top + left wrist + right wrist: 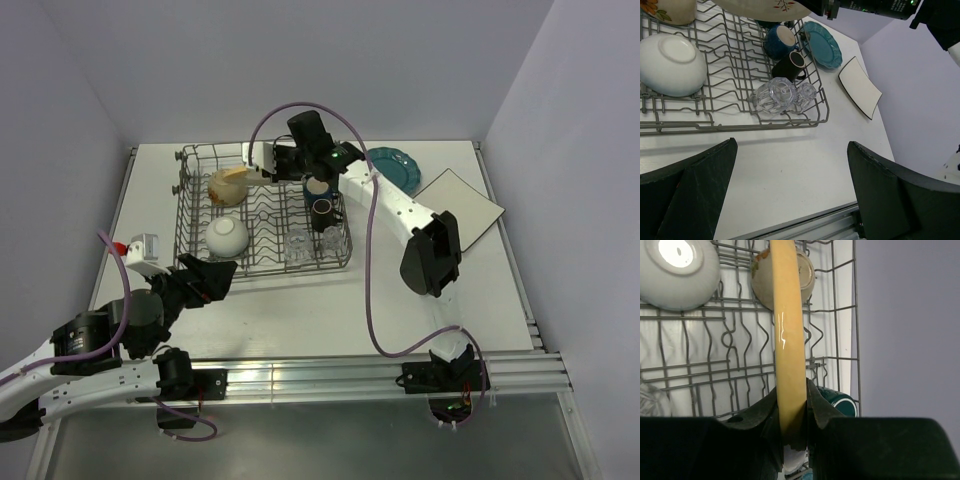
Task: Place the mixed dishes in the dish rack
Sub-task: Insert the plate into the dish rack, then grab a plate with the right arm
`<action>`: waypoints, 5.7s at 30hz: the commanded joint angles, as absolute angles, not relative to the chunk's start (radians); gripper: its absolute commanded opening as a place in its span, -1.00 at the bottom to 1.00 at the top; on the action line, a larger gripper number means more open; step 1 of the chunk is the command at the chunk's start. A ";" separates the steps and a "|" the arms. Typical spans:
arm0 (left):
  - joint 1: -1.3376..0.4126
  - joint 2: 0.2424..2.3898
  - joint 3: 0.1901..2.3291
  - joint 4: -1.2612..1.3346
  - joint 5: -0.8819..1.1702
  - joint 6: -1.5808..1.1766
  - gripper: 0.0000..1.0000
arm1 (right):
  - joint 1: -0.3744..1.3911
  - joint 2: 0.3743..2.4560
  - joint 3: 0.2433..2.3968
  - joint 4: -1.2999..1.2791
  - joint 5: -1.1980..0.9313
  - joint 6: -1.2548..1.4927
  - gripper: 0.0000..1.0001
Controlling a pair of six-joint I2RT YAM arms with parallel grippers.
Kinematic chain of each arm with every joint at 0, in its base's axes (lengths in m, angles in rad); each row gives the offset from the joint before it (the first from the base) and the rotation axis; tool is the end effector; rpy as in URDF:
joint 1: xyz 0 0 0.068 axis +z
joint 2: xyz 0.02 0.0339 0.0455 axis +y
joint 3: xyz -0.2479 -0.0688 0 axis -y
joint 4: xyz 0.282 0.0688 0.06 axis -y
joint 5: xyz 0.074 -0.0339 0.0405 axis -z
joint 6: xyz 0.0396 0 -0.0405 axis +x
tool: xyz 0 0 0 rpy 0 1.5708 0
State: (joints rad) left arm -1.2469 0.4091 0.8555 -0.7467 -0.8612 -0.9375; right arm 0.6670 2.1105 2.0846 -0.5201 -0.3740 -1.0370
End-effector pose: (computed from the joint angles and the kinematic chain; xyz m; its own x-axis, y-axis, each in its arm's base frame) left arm 0.0655 -0.1007 0.3585 -0.3677 -0.5550 -0.7462 0.1531 0.7553 -0.6372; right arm 0.4040 0.3365 0.3213 0.4994 -0.6268 -0.5981 -0.7690 -0.0027 -0.6392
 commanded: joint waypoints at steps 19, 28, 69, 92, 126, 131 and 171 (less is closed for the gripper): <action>-1.244 0.423 0.882 -0.735 -0.841 -0.945 0.98 | 0.672 2.091 2.195 -0.517 -0.453 -1.017 -1.00; -1.244 0.423 0.885 -0.735 -0.845 -0.940 0.98 | 0.683 2.115 2.203 -0.538 -0.477 -1.016 -1.00; -1.244 0.445 0.905 -0.746 -0.842 -0.950 0.98 | 0.684 2.243 2.253 -0.534 -0.443 -0.986 -0.53; -1.244 0.453 0.905 -0.733 -0.836 -0.950 0.98 | 0.673 2.246 2.255 -0.433 -0.396 -0.910 0.27; -1.244 0.471 0.917 -0.723 -0.830 -0.939 0.98 | 0.673 2.301 2.279 -0.308 -0.256 -0.822 0.47; -1.244 0.471 0.919 -0.724 -0.830 -0.937 0.98 | 0.673 2.298 2.276 -0.310 -0.256 -0.821 0.47; -1.244 0.376 0.730 -0.561 -0.942 -1.062 0.98 | -0.120 1.738 1.279 -0.293 -0.450 0.549 0.40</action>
